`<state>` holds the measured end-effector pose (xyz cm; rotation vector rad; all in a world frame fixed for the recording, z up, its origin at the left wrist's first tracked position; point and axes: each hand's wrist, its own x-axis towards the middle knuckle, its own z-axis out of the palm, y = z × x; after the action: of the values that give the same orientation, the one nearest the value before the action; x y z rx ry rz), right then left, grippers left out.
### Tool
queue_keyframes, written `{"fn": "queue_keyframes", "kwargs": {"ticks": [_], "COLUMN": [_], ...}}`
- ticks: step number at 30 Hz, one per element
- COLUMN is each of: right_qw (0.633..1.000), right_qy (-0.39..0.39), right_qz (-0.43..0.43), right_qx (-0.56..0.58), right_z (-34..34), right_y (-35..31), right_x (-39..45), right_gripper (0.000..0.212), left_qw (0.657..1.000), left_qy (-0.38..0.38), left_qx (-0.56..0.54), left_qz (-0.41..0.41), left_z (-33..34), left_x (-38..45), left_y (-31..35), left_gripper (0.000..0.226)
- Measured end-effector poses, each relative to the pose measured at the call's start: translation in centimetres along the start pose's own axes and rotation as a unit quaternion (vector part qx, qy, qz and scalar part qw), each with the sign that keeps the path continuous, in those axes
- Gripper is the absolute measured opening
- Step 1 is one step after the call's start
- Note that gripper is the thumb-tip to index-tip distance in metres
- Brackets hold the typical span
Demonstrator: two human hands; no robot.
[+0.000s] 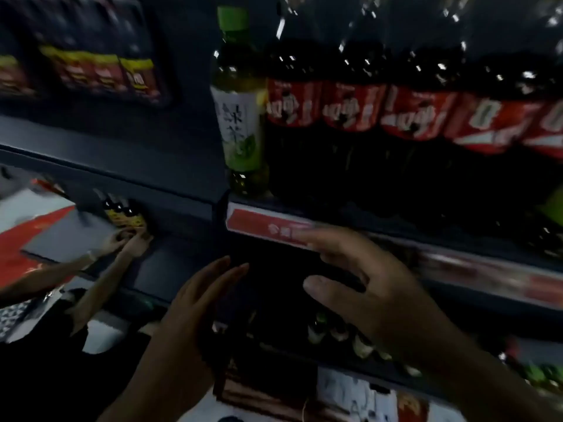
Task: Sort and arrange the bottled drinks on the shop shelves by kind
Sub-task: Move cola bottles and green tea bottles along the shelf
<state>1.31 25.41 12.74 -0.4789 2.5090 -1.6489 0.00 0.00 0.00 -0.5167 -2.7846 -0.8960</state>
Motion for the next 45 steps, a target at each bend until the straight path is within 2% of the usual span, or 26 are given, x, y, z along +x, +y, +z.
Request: {"fn": "queue_keyframes", "kwargs": {"ticks": [2, 5, 8, 12, 16, 20, 22, 24, 27, 30, 33, 35, 36, 39, 42, 45], "right_qw": [0.998, 0.987, 0.959, 0.897, 0.831, 0.799, 0.809, 0.813, 0.818, 0.816, 0.797, 0.802, 0.812, 0.859, 0.906, 0.949], "right_qy": [-0.006, 0.034, 0.101, 0.191, 0.26, 0.222, 0.199, 0.208, 0.228, 0.246, 0.27, 0.279, 0.281, 0.281, 0.27, 0.259], "right_qz": [-0.053, -0.151, -0.222, -0.256, -0.221, -0.088, -0.028, -0.02, -0.033, -0.048, -0.089, -0.12, -0.133, -0.151, -0.139, -0.058], "right_qx": [0.02, -0.051, -0.147, -0.305, -0.44, -0.552, -0.553, -0.544, -0.528, -0.521, -0.533, -0.514, -0.494, -0.401, -0.295, -0.171], "right_z": [-0.4, -0.9, -1.7, -3.2, -4.2, -5.2, -5.1, -4.7, -3.8, -2.7, -1.3, -0.6, -0.4, 0.6, 2.2, 4.4], "right_y": [-1.5, -4.0, -6.5, -10.4, -13.6, -14.9, -15.1, -15.1, -15.4, -16.1, -16.6, -16.6, -16.5, -15.7, -13.5, -9.9], "right_x": [2.2, 5.0, 7.4, 10.3, 12.7, 14.7, 15.0, 15.2, 14.8, 13.4, 10.8, 8.9, 8.0, 6.0, 4.0, -0.2], "right_gripper": [0.036, 0.039, 0.041, 0.045, 0.049, 0.058, 0.056, 0.047, 0.036, 0.033, 0.034, 0.034, 0.033, 0.028, 0.029, 0.043], "left_qw": [0.995, 0.986, 0.987, 0.986, 0.983, 0.98, 0.977, 0.974, 0.968, 0.967, 0.962, 0.951, 0.94, 0.877, 0.845, 0.82], "left_qy": [0.089, 0.15, 0.144, 0.115, 0.104, 0.05, 0.035, 0.027, 0.023, 0.022, 0.045, 0.038, 0.014, -0.096, -0.144, -0.179], "left_qx": [-0.032, 0.035, 0.037, 0.026, 0.01, -0.028, -0.047, -0.07, -0.098, -0.12, -0.152, -0.218, -0.276, -0.445, -0.509, -0.544], "left_qz": [0.017, 0.064, 0.058, 0.116, 0.148, 0.188, 0.203, 0.215, 0.229, 0.223, 0.225, 0.215, 0.2, 0.153, 0.085, -0.006], "left_z": [-1.0, -3.0, -5.1, -6.8, -7.2, -6.8, -6.5, -6.3, -6.1, -6.4, -7.6, -8.7, -9.2, -10.1, -9.0, -5.7], "left_x": [1.5, 4.8, 7.8, 11.1, 13.5, 14.2, 14.2, 14.1, 14.2, 14.0, 12.8, 11.5, 10.8, 8.4, 5.5, 1.6], "left_y": [0.1, 1.2, 2.7, 2.8, 1.5, 0.4, -0.1, -0.7, -1.2, -0.9, -0.1, 1.2, 2.1, 5.4, 7.7, 9.4], "left_gripper": [0.063, 0.053, 0.06, 0.069, 0.082, 0.085, 0.085, 0.086, 0.087, 0.089, 0.079, 0.074, 0.075, 0.084, 0.081, 0.072]}}
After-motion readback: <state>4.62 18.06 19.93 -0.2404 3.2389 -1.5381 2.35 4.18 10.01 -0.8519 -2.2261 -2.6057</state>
